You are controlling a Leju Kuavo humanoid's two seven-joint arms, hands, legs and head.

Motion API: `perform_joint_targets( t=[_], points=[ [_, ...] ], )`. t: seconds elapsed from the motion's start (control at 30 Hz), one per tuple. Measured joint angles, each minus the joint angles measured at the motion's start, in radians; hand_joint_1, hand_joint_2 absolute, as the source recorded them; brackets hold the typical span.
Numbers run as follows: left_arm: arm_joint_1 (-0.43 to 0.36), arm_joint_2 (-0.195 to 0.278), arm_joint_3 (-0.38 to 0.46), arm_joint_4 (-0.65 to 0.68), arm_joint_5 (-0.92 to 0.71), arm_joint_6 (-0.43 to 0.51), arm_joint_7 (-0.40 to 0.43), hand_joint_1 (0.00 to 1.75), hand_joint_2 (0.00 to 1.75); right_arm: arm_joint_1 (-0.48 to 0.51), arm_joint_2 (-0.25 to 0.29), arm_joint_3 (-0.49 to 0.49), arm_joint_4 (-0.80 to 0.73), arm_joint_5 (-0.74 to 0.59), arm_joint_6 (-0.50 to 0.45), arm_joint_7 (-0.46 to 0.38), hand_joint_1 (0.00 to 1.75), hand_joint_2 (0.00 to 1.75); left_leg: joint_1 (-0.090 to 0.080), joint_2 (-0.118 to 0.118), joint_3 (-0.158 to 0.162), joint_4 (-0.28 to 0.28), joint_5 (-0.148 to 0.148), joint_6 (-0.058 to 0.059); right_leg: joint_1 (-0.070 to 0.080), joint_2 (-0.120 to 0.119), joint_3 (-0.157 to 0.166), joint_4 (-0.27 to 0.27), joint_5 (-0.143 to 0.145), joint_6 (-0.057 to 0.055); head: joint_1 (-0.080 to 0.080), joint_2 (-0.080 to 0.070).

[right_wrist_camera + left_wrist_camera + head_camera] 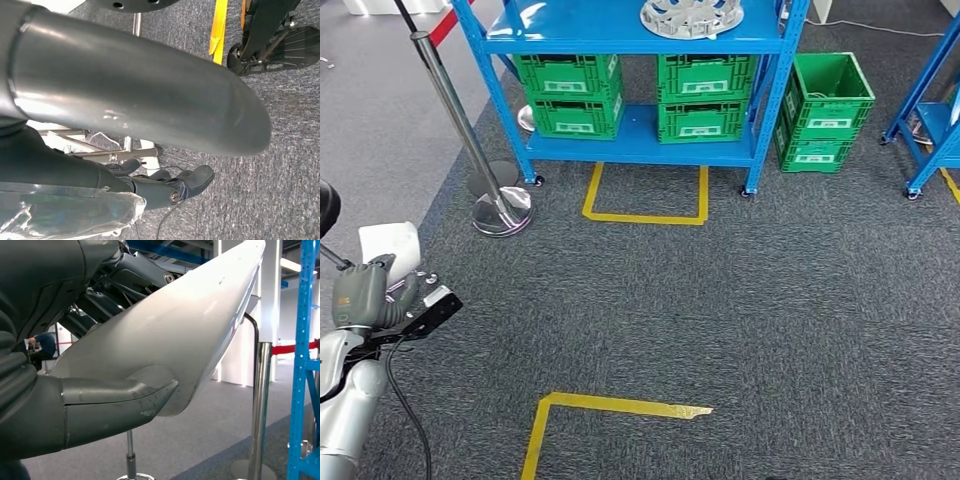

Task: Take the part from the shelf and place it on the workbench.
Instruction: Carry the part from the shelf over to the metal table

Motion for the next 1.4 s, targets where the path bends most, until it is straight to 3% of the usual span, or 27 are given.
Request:
perform_joint_targets(
  t=[0.03,0.1,0.53,0.6,0.67,0.7,0.73,0.8,0.83,0.87,0.9,0.97,1.0,1.03,1.07,1.13,1.17,1.23,1.3,1.37,1.4],
  points=[
    [0.0,0.0,0.0,0.0,0.0,0.0,0.0,1.75,1.75,0.0,0.0,0.0,0.0,0.0,0.0,0.0,0.0,0.0,0.001,0.0,-0.001,0.0,-0.001,-0.009,0.001,-0.001,0.0,0.0,0.0,-0.001,0.0,0.0],
    [0.001,0.0,0.0,0.0,0.0,0.0,0.0,1.75,1.75,0.0,0.0,0.0,0.0,0.0,0.0,0.0,0.0,0.0,0.0,0.0,-0.003,0.001,-0.002,-0.016,0.0,-0.002,0.0,-0.001,0.0,0.0,0.0,0.0],
    [0.007,0.0,0.001,0.0,0.005,0.011,-0.009,1.75,1.75,0.0,0.0,0.0,0.0,0.004,-0.001,0.0,0.0,0.0,-0.007,0.0,-0.015,0.014,-0.006,-0.008,-0.012,-0.003,0.002,-0.015,0.008,0.014,0.001,0.0],
    [0.009,0.002,0.003,-0.002,0.01,0.011,-0.009,1.75,1.75,0.001,0.003,0.0,0.0,0.005,-0.001,0.0,0.0,0.0,-0.014,0.001,-0.005,-0.002,-0.011,0.008,-0.021,-0.006,0.013,-0.024,0.026,0.032,-0.003,0.0],
    [0.01,0.005,0.007,-0.004,0.015,0.011,-0.009,1.75,1.75,0.002,0.004,-0.001,0.0,0.006,0.0,0.001,0.0,0.0,-0.021,0.0,0.034,-0.05,-0.008,0.038,-0.025,-0.011,0.022,-0.023,0.048,0.05,-0.006,0.0],
    [0.009,0.005,0.01,-0.006,0.017,0.011,-0.009,1.75,1.75,0.001,0.004,-0.002,0.0,0.007,0.0,0.002,0.0,0.0,-0.021,-0.002,0.054,-0.072,-0.004,0.051,-0.023,-0.012,0.019,-0.01,0.047,0.05,-0.005,0.0],
    [0.007,0.005,0.013,-0.006,0.019,0.01,-0.009,1.75,1.75,-0.001,0.003,-0.002,0.0,0.008,0.0,0.002,0.0,0.0,-0.019,-0.003,0.068,-0.086,-0.001,0.059,-0.021,-0.011,0.008,0.014,0.024,0.045,-0.002,0.0],
    [0.007,0.004,0.016,-0.007,0.02,0.008,-0.008,1.75,1.75,-0.004,0.002,-0.005,0.0,0.009,0.0,0.002,0.0,0.0,-0.015,-0.004,0.074,-0.09,-0.001,0.062,-0.019,-0.009,-0.044,0.111,-0.044,0.038,0.002,0.0],
    [0.011,0.002,0.016,-0.007,0.02,0.006,-0.008,1.75,1.75,-0.003,0.002,-0.006,0.0,0.009,0.0,0.002,0.0,0.0,-0.013,-0.004,0.074,-0.089,-0.003,0.06,-0.019,-0.009,-0.076,0.164,-0.071,0.043,0.004,0.0],
    [0.016,-0.001,0.016,-0.006,0.02,0.005,-0.008,1.75,1.75,-0.002,0.001,-0.007,0.0,0.01,0.0,0.002,0.0,0.0,-0.009,-0.005,0.075,-0.087,-0.004,0.055,-0.021,-0.009,-0.096,0.193,-0.08,0.052,0.004,0.0],
    [0.021,-0.004,0.016,-0.006,0.019,0.004,-0.008,1.75,1.75,0.0,-0.001,-0.008,0.0,0.011,0.0,0.002,0.0,0.0,-0.003,-0.006,0.076,-0.083,-0.008,0.046,-0.024,-0.009,-0.1,0.188,-0.067,0.064,0.004,0.0],
    [0.025,-0.007,0.016,-0.006,0.019,0.001,-0.008,1.75,1.75,0.002,-0.005,-0.01,0.0,0.012,0.0,0.002,0.0,0.0,0.015,-0.007,0.078,-0.061,-0.023,0.019,-0.034,-0.009,-0.058,0.085,0.0,0.092,0.005,0.0],
    [0.024,-0.006,0.017,-0.006,0.019,0.0,-0.008,1.75,1.75,0.002,-0.004,-0.01,0.001,0.013,0.0,0.002,0.0,0.0,0.022,-0.007,0.075,-0.044,-0.034,0.003,-0.037,-0.004,-0.039,0.036,0.014,0.1,0.01,0.0],
    [0.022,-0.006,0.018,-0.006,0.02,-0.001,-0.008,1.75,1.75,0.002,-0.003,-0.01,0.002,0.014,0.0,0.002,0.0,0.0,0.026,-0.008,0.068,-0.024,-0.046,-0.013,-0.039,0.0,-0.026,0.009,0.014,0.092,0.015,0.0],
    [0.021,-0.006,0.019,-0.006,0.02,-0.001,-0.008,1.75,1.75,0.003,-0.002,-0.01,0.003,0.015,0.0,0.002,0.0,0.0,0.027,-0.009,0.06,-0.007,-0.056,-0.025,-0.039,0.005,-0.027,0.01,0.004,0.076,0.017,0.0],
    [0.02,-0.006,0.019,-0.006,0.02,-0.002,-0.008,1.75,1.75,0.006,-0.003,-0.01,0.003,0.017,-0.001,0.002,0.0,0.0,0.029,-0.01,0.052,0.01,-0.069,-0.038,-0.035,0.007,-0.034,0.04,-0.013,0.033,0.013,0.0],
    [0.019,-0.006,0.02,-0.006,0.02,-0.001,-0.008,1.75,1.75,0.008,-0.004,-0.011,0.002,0.018,-0.002,0.002,0.0,0.0,0.032,-0.008,0.048,0.022,-0.07,-0.04,-0.033,0.008,-0.033,0.046,-0.012,0.023,0.006,0.0],
    [0.016,-0.006,0.021,-0.006,0.02,0.001,-0.009,1.75,1.75,0.008,-0.005,-0.011,0.001,0.02,-0.003,0.002,0.0,0.0,0.03,-0.003,0.007,0.098,-0.073,-0.034,-0.025,0.008,-0.019,0.045,-0.017,0.013,-0.003,0.0],
    [0.014,-0.006,0.021,-0.006,0.02,0.003,-0.009,1.75,1.75,0.007,-0.005,-0.011,0.0,0.021,-0.003,0.001,0.0,0.0,0.016,0.0,-0.077,0.232,-0.113,-0.019,-0.014,0.008,-0.002,0.034,-0.022,0.004,-0.009,0.0],
    [0.015,-0.006,0.021,-0.006,0.02,0.003,-0.009,1.75,1.75,0.006,-0.005,-0.011,0.0,0.022,-0.003,0.0,0.0,0.0,-0.004,0.0,-0.15,0.322,-0.158,0.001,-0.001,0.01,0.016,0.026,-0.032,-0.006,-0.01,0.0],
    [0.016,-0.006,0.021,-0.006,0.019,0.003,-0.009,1.75,1.75,0.006,-0.005,-0.012,0.0,0.023,-0.003,0.0,0.0,0.0,-0.014,0.0,-0.167,0.325,-0.155,0.015,0.007,0.011,0.026,0.024,-0.039,-0.01,-0.01,0.0]
  ],
)
